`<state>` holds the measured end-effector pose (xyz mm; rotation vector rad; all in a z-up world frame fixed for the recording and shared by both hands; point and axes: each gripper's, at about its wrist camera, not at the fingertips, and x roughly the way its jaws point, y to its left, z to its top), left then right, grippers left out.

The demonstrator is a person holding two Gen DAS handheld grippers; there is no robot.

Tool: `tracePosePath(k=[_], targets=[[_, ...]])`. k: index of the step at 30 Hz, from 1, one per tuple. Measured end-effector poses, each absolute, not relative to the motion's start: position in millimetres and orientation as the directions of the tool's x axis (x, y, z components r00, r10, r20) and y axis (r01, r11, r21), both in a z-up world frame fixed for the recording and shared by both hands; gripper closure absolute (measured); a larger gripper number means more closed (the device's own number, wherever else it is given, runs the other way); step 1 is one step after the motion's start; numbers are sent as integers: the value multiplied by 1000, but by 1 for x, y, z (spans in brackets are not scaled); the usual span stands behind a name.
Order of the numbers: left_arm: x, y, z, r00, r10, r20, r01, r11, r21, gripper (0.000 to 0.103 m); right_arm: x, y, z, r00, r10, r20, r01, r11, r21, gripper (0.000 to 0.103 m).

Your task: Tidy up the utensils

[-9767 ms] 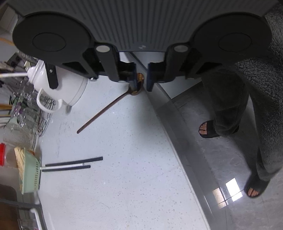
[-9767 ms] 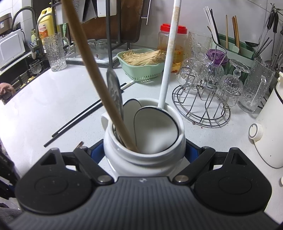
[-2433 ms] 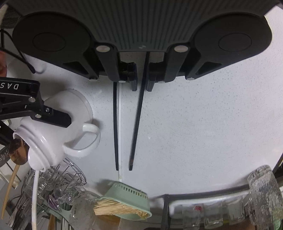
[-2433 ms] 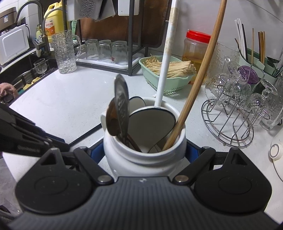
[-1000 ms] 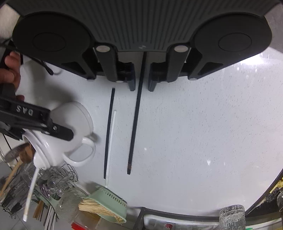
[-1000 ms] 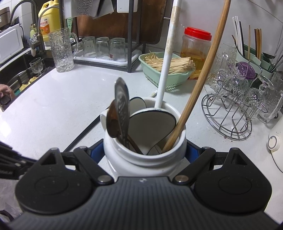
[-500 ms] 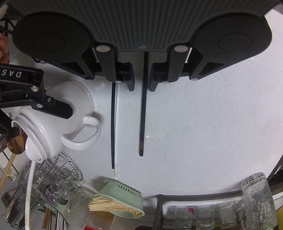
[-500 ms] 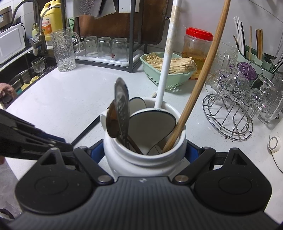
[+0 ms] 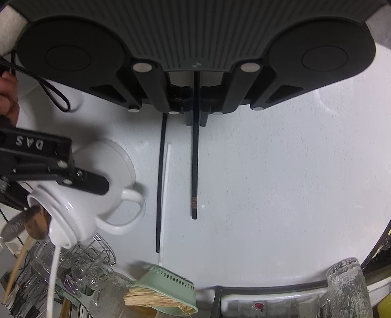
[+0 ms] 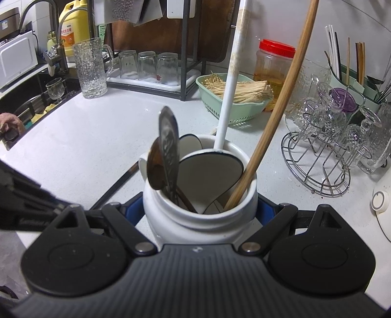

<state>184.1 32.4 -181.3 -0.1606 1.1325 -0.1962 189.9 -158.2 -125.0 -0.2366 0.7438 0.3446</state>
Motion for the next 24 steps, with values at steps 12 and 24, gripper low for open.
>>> tracePosePath(k=[12,24], targets=[[159,51,-167,465,-280,-840,19,952,-306,103,194,-159,-124,663,242,-709,-418,905,-81,11],[115,95,-147,494,-305,-814,-80,916,-392,81,192,-158,-123,669,228,-707,-397,914,-80,11]])
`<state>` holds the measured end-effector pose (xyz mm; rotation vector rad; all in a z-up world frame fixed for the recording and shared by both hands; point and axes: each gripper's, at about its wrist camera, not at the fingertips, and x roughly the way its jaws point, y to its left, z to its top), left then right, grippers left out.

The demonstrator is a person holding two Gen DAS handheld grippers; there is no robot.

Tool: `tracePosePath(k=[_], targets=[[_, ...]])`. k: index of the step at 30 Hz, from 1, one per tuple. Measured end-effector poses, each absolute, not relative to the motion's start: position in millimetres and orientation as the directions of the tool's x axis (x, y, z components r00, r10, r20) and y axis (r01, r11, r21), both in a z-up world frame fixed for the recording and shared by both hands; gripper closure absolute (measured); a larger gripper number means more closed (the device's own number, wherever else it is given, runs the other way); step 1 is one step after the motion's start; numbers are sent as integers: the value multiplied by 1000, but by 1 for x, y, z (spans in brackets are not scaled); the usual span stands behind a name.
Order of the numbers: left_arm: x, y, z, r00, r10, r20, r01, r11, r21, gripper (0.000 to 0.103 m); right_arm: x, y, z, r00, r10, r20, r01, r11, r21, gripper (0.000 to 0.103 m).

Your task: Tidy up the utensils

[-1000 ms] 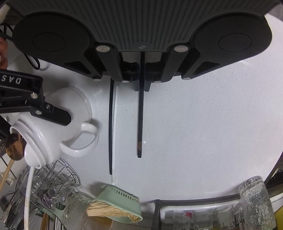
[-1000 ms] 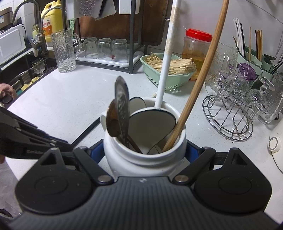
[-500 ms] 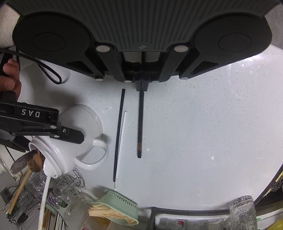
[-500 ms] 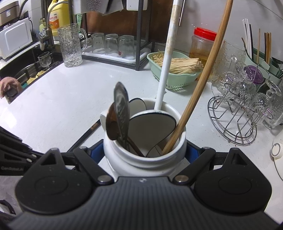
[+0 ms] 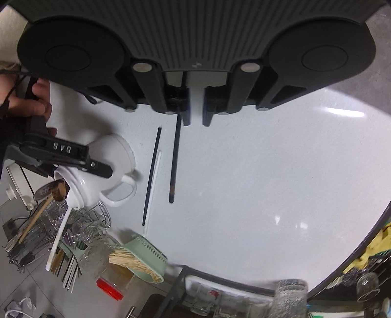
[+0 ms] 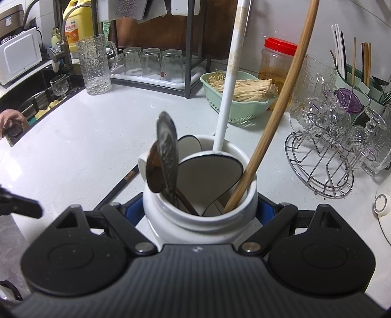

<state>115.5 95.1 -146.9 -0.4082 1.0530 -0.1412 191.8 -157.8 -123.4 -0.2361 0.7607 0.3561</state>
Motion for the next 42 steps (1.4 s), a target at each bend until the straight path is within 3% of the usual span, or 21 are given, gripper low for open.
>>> tracePosePath(k=[1,2,15,18,23,32,42], targets=[[110,97,-149,487,-318,-813,-84,910,-406,70,191,-158,-124,671,228,-705,-396,914,-82,11],[106,98,-152,478,-331,-813,-88,903,-420,68,191,-158,-124,673,228,-703,-395,915,-82,11],[93,81,-195,301,-440,-846,-64,876,-478,68,191,-157,-124,674,227,-703,-397,914,-85,11],[97,77,-203,283,-429,-858,-63,884,-463,72,191,-157,-124,673,234,-702,-405,910,-85,11],[103,67,-211,254,-424,-869,-40,894,-447,98,190,-157,-125,675,240,-698,-409,909,-83,11],[101,73,-174,343,-380,-859,-13,913,-409,99,193,-155,-123,658,250,-710,-437,895,-90,11],[117,88,-96,524,-349,-777,-29,904,-426,99,196,-153,-123,652,254,-715,-446,890,-90,11]])
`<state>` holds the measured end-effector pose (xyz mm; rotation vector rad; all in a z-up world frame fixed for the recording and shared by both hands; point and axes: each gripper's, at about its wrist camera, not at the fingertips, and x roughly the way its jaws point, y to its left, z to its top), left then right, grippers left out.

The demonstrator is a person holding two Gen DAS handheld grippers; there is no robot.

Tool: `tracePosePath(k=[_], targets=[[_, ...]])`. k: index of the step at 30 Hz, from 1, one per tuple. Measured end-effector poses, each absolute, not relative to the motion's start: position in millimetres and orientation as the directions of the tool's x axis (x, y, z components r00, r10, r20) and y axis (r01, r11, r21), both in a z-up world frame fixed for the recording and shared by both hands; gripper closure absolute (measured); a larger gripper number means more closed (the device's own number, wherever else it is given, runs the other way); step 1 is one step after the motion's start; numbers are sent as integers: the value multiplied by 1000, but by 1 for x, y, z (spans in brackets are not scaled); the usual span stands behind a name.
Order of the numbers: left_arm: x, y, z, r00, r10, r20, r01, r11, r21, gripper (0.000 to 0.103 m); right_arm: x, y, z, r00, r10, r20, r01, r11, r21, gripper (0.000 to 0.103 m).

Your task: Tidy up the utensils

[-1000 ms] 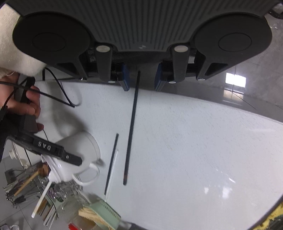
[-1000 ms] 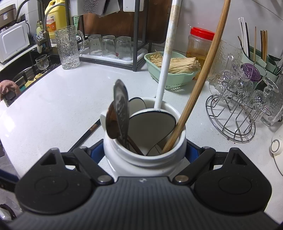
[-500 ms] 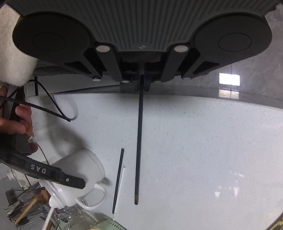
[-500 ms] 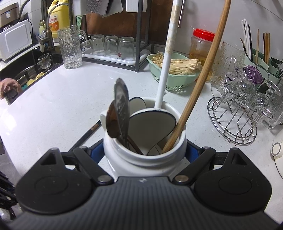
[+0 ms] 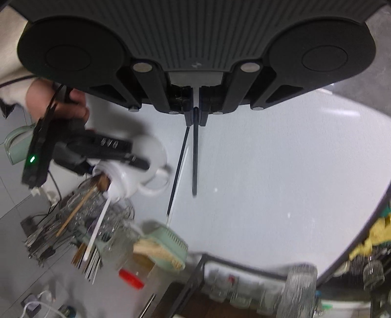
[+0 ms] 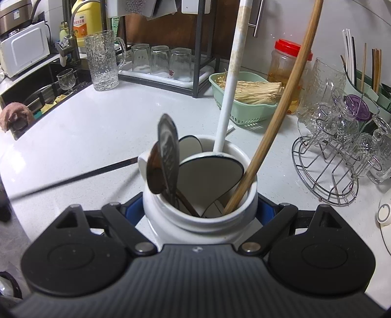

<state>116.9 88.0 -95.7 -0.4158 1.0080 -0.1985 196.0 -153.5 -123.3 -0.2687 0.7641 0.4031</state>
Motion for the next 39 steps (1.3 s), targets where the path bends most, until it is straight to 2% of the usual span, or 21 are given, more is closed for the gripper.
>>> tracePosePath(k=[8,17,24,39], targets=[[137,90,-35,633,-270,-726,8,939,-343,99,196,-152,-124,659,269,-703,-457,885,-90,11],[153,76,-4,728,-236,-644,16,944,-329,100,197,-143,-128,691,274,-669,-442,893,-91,11],[167,73,10,759,-269,-593,29,924,-382,100,199,-138,-129,699,263,-665,-429,899,-94,11],[178,52,54,792,-297,-533,133,937,-324,103,199,-137,-129,705,255,-661,-414,905,-93,11]])
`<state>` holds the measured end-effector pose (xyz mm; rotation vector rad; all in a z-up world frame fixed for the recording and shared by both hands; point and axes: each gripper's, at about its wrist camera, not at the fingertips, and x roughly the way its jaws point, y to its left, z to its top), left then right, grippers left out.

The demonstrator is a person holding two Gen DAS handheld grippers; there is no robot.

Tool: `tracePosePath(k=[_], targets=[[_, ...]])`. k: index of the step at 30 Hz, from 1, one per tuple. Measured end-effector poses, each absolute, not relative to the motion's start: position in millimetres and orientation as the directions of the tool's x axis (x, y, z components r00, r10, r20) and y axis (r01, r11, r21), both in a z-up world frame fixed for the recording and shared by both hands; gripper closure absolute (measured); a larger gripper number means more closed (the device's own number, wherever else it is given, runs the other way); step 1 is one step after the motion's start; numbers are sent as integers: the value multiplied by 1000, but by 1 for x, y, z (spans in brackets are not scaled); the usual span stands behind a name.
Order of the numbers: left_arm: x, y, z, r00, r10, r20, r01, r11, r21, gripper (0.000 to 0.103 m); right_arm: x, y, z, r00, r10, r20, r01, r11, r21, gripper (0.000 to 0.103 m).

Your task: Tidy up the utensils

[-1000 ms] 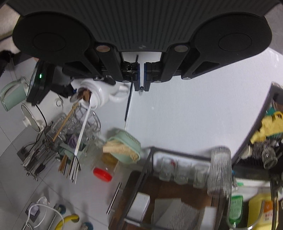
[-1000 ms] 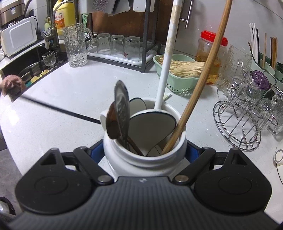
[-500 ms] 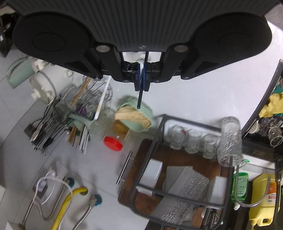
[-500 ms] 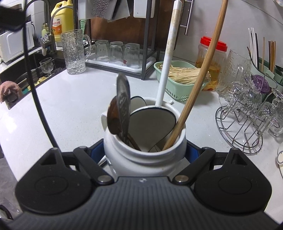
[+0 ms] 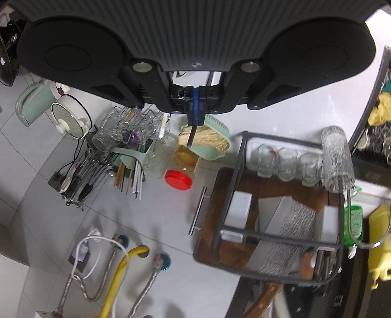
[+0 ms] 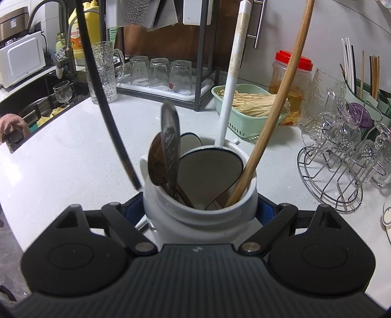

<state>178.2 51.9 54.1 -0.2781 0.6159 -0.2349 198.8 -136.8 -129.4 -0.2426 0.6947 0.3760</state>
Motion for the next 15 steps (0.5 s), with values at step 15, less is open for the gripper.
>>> tracePosePath(k=[15], targets=[[168,86,13,761,-267,-591,52,933,-355,103,196,-140,-130,715,246,-655,-395,914,-88,11]])
